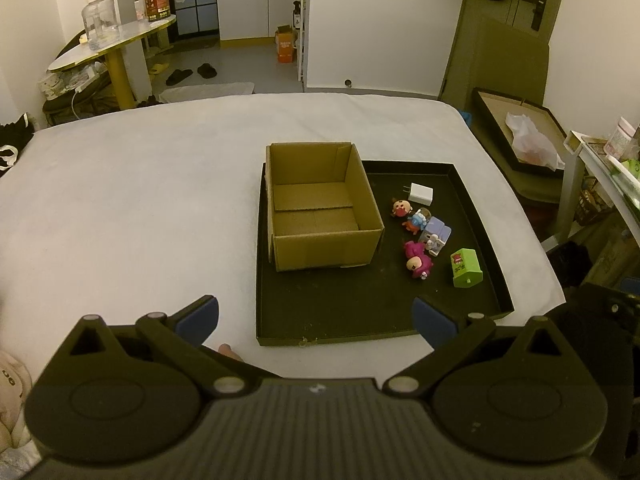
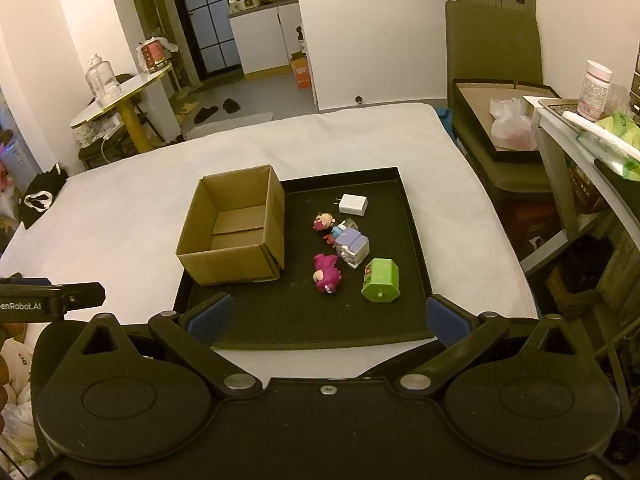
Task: Organize rigid objects
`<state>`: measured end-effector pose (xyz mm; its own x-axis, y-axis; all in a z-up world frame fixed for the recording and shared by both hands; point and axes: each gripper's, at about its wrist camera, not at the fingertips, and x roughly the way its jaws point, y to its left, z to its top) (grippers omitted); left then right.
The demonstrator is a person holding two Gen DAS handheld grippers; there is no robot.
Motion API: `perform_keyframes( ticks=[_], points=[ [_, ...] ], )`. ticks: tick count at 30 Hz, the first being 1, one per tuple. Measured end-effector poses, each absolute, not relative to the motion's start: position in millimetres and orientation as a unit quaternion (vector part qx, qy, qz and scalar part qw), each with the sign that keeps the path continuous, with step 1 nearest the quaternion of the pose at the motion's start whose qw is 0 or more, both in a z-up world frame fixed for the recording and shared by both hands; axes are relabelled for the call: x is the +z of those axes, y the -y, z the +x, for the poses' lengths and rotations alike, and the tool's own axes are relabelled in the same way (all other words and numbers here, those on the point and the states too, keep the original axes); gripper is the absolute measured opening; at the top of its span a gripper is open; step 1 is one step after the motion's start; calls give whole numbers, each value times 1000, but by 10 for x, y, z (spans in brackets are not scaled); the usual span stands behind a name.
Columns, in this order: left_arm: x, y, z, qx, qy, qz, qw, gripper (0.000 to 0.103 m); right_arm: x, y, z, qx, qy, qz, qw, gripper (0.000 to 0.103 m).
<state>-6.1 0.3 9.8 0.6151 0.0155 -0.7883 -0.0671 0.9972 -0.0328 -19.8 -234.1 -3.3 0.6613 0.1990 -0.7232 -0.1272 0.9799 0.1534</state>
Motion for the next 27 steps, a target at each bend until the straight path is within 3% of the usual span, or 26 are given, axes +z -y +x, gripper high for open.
perform_keyframes(
  ticks=[27],
  points=[
    [99,-15,-56,24,-441,-36,896,102,-103,2301,-222,80,-403,40,911,103]
  ],
)
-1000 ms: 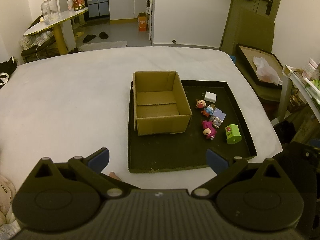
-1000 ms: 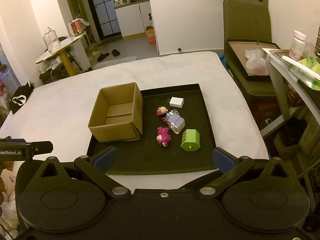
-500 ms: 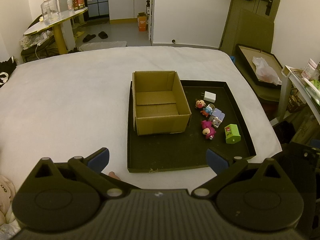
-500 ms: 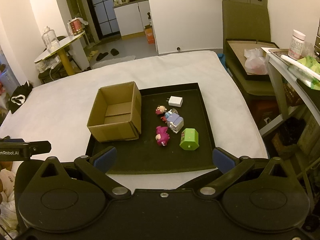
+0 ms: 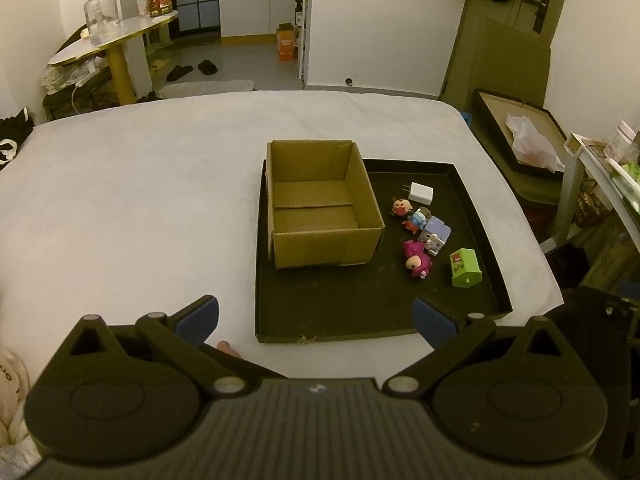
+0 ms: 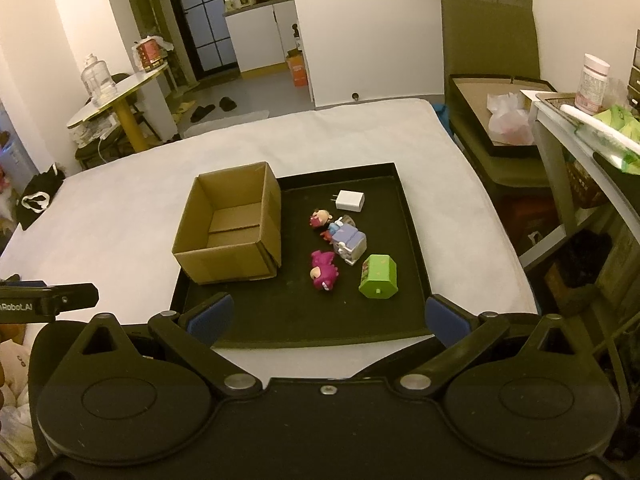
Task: Organize rigid objects
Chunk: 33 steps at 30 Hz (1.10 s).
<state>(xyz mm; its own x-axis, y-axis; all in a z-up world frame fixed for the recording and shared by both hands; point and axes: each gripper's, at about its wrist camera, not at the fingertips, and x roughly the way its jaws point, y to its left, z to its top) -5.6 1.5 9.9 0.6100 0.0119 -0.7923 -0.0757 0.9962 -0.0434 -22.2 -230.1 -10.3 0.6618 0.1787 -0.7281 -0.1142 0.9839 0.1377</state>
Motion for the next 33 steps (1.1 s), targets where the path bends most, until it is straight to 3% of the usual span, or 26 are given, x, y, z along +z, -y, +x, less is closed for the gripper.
perform_keyframes(
  ticks=[33],
  points=[
    [-221,-118,418,32,-462,-50,885,102,-459,2383,201,48,-424,66,902,103]
  ],
)
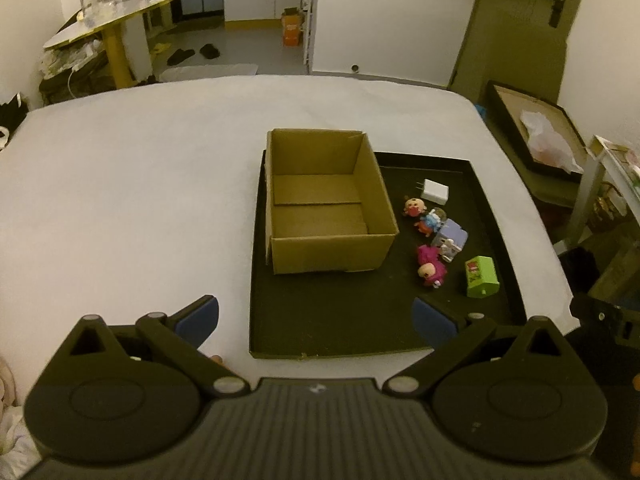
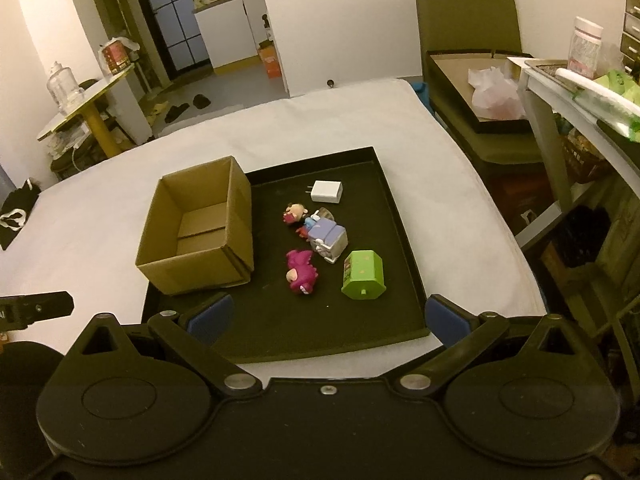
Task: Organize rigid objects
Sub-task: 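Reach the right gripper to the green cube toy and grasp it while the left gripper grips the box wall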
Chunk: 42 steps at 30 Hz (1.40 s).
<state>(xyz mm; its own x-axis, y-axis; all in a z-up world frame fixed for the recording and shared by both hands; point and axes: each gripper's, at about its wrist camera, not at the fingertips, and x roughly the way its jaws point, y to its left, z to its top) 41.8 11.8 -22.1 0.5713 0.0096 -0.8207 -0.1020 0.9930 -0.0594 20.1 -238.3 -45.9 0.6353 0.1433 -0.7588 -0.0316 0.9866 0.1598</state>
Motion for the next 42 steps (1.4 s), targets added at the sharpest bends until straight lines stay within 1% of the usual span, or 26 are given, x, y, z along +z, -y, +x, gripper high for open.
perform_keyframes(
  ticks=[7,11,19,33,37,42],
  points=[
    [-392,-223,674,53,-472,-62,878,102,-638,2412,422,45,-439,74,894,103],
    [-471,-271,816,65,-473,-64,876,102,-717,2434,554,38,-432,63,899,103],
    [-656,-366,1113,89,-488,-72,865,101,-945,2521,838,25,-444,80,892,103],
    [-1062,-363,1644,125,-500,-66,854,100,-1434,2692,1301,12,-493,114,863,103],
    [-1160,-335,1752,147,-480,-52,863,97,-1625,2752,1455,12,-507,129,852,101],
    [-1318,-282,1862,165,-479,-30,862,90,-1842,2772,1600,24,-517,140,844,94]
  ],
)
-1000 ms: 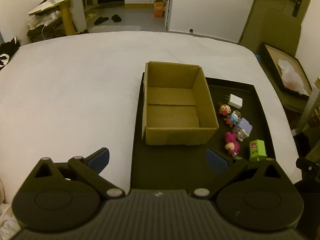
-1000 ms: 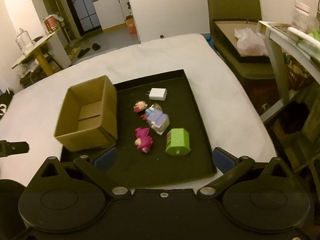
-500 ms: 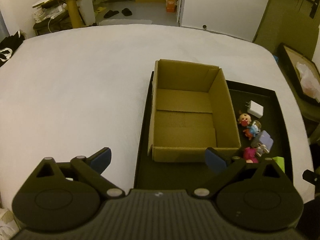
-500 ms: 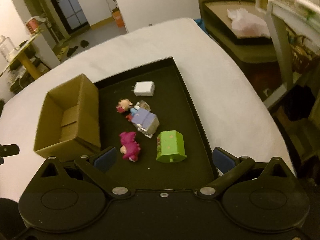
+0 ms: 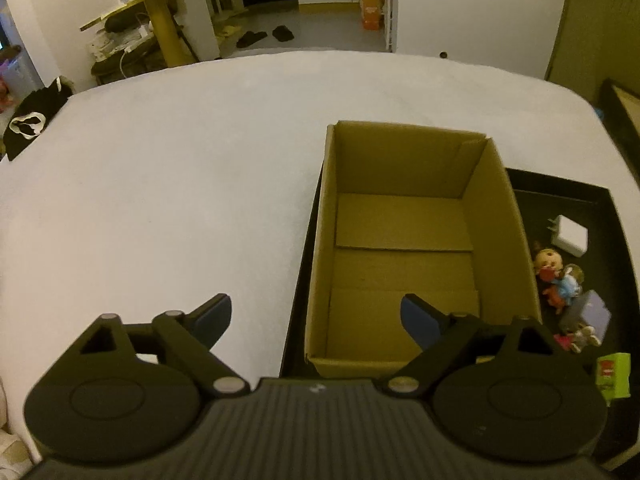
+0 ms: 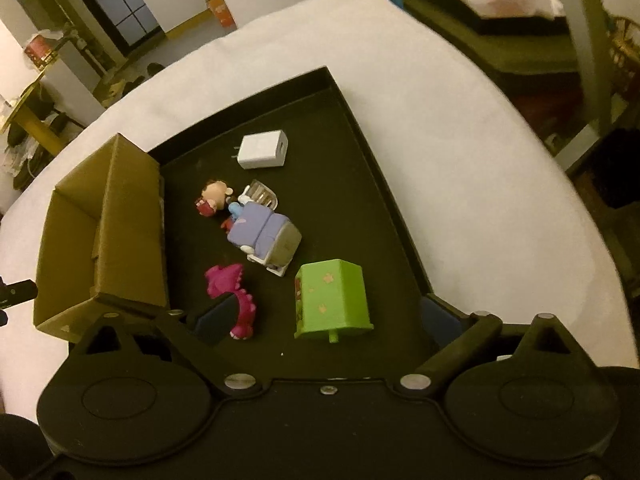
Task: Organize rigid objects
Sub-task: 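Reach the right gripper to the green cube toy and grasp it while the left gripper grips the box wall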
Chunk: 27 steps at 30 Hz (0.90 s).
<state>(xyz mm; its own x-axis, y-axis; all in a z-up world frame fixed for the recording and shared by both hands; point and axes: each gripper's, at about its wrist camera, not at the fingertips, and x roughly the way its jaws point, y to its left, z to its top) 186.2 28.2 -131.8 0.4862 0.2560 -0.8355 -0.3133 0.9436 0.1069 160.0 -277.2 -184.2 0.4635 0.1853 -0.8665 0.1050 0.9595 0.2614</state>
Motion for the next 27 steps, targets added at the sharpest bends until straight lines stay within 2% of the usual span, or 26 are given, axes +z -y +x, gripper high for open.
perform_keyframes(
  ticks=[7,10,13,14,15,18,22,24,27],
  points=[
    [-1460,-296,1916,193,-479,-15,856,83,-2078,2827,1717,16,-533,152,832,87],
    [-1532,-365,1943,207,-488,-29,848,75,-2201,2795,1744,25,-543,148,826,86],
    [-1567,-412,1925,221,-481,-34,848,73,-2348,2780,1804,31,-562,157,811,70],
    [-1581,-426,1915,225,-482,-36,846,70,-2393,2791,1819,34,-564,169,807,59],
    [-1592,-442,1906,224,-483,-41,846,68,-2408,2787,1822,32,-562,172,808,55],
    [-1625,-438,1884,224,-483,-35,846,64,-2376,2752,1828,32,-554,161,816,54],
    [-1696,-443,1845,226,-485,-25,844,46,-2329,2773,1795,24,-544,164,823,54],
    [-1683,-436,1824,232,-481,-24,845,25,-2290,2768,1795,24,-537,159,828,54],
    [-1672,-430,1799,216,-473,-41,853,16,-2198,2735,1772,19,-528,147,836,54]
  ],
)
